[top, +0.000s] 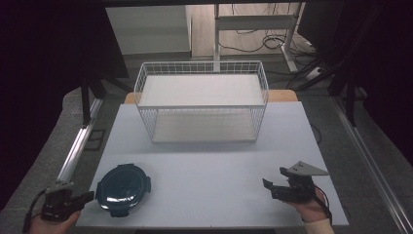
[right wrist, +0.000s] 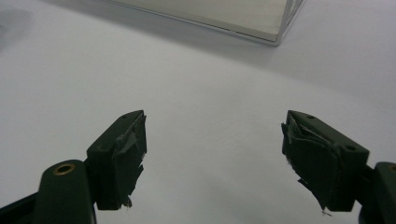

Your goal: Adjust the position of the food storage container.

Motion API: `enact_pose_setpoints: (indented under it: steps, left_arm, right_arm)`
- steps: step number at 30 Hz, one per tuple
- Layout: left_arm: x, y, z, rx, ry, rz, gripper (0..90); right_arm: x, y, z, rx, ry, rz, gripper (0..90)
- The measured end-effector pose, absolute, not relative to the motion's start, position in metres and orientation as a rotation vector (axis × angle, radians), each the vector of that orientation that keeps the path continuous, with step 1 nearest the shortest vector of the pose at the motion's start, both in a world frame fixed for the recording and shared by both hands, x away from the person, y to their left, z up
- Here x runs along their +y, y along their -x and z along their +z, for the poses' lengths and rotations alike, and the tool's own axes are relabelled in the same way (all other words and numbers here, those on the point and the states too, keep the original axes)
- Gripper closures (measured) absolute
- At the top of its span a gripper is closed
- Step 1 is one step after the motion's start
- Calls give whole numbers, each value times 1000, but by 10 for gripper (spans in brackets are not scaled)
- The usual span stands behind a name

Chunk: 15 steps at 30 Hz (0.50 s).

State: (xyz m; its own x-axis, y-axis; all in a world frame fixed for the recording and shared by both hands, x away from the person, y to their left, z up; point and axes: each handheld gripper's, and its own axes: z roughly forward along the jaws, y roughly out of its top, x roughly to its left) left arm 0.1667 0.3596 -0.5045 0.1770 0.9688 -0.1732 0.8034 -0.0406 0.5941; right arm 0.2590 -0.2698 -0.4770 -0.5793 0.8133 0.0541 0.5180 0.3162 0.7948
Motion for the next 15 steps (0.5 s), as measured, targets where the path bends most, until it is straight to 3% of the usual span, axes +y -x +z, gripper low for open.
enact_pose_setpoints:
  steps: [15]
  left_arm:
    - [355,-168,-505,1680,-1902,362,900]
  right_arm:
    - [-271,-260,-475,2216,-1197,1149,219]
